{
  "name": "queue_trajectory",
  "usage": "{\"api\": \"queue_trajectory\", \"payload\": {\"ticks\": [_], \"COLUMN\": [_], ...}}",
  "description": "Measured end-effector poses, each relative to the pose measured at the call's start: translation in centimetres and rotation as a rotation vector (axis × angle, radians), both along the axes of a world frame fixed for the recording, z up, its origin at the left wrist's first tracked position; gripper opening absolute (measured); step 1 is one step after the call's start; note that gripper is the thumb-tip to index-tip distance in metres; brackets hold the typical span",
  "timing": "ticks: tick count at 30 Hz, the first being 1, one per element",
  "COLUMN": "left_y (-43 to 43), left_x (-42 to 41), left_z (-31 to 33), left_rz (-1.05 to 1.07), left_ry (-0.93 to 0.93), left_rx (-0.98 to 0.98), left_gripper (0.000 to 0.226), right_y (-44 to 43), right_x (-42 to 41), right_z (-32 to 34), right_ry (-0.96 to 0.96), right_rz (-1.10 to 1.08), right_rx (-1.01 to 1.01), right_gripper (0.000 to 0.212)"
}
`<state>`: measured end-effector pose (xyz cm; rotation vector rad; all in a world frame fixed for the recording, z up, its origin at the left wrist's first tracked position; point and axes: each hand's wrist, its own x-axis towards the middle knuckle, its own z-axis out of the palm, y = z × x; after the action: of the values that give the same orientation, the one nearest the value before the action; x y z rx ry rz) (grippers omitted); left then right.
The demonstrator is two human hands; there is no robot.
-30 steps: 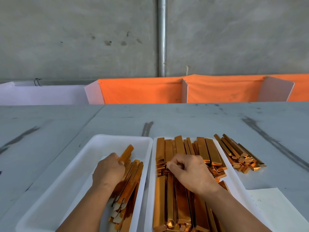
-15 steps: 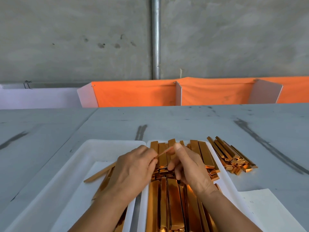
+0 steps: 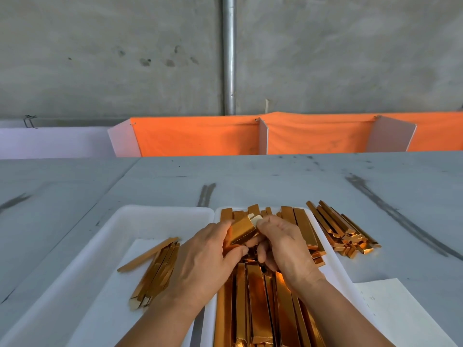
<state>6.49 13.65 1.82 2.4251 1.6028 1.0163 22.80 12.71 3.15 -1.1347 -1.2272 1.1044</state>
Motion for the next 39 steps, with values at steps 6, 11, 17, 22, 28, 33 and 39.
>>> {"api": "queue_trajectory", "payload": {"ticks": [6,11,17,22,28,33,39], "left_y": [-0.1,0.0,0.1,0.3,0.3,0.0,-0.1], "left_x": [-0.3,-0.2,0.0,0.1,0.2,0.1,0.3], "left_z": [0.1,-0.1,-0.5,-0.9,-0.9,-0.6,-0.5], "left_rz": [0.020,0.046,0.088,0.104,0.119,0.125,0.162], "left_ry": [0.013,0.031,0.067,0.115,0.162,0.173,0.168], "left_rx": [-0.038,-0.007,0.058,0.096,0.127,0.151,0.166], "left_gripper": [0.050,0.054,0.057,0.062,0.058,0.047,0.044], "right_y": [0.0,0.0,0.0,-0.1,-0.3,-0.3,-0.3], "right_x": [0.0,0.0,-0.2,-0.3,-0.3,-0.2,-0.1], "right_z": [-0.1,-0.6,-0.9,-0.9,-0.5,-0.2,-0.2], "right_ry": [-0.003,-0.109,-0.205,-0.230,-0.175,-0.033,0.016], "right_rz": [-0.061,-0.145,-0.220,-0.224,-0.093,0.052,-0.001], "right_rx": [0.049,0.173,0.233,0.212,0.169,0.086,0.097], "right_gripper": [0.023,0.010,0.013,0.015,0.017,0.004,0.007]}}
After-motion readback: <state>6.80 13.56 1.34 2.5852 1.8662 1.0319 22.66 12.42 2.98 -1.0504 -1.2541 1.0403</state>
